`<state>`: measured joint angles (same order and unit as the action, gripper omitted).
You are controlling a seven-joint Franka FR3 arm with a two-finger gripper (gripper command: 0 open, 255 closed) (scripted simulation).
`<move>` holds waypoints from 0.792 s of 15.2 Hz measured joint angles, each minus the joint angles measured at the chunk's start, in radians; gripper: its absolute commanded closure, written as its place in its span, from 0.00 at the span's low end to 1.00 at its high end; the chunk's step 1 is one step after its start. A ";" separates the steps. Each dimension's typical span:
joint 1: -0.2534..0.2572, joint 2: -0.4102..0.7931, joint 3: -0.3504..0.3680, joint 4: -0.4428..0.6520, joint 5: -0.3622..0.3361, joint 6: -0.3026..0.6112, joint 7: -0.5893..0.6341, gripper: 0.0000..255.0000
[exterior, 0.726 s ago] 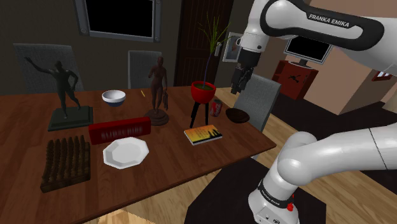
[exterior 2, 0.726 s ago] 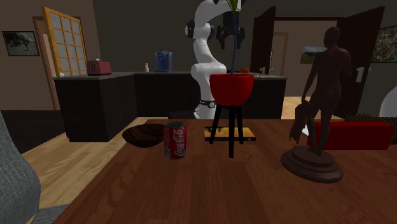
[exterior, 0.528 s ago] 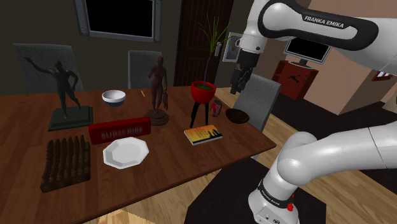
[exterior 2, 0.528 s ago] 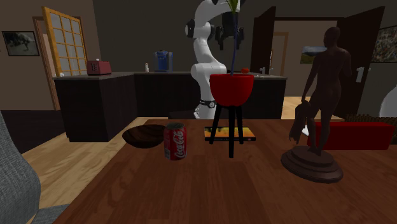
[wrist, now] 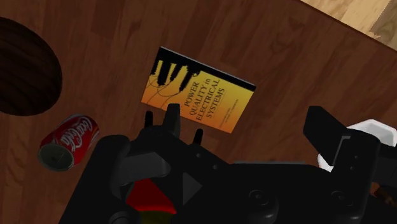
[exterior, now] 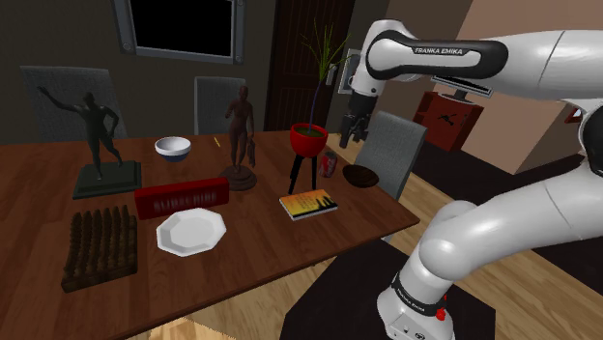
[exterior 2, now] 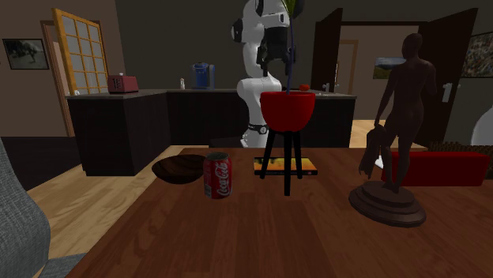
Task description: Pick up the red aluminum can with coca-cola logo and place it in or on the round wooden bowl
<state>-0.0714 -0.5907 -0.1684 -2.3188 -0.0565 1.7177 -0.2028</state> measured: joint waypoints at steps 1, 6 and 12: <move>-0.004 0.026 -0.013 -0.004 -0.005 0.031 -0.010 0.00; -0.024 0.171 -0.078 0.025 -0.016 0.151 -0.063 0.00; -0.044 0.370 -0.154 0.106 0.006 0.272 -0.139 0.00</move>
<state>-0.1151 -0.2203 -0.3229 -2.2127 -0.0509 1.9897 -0.3423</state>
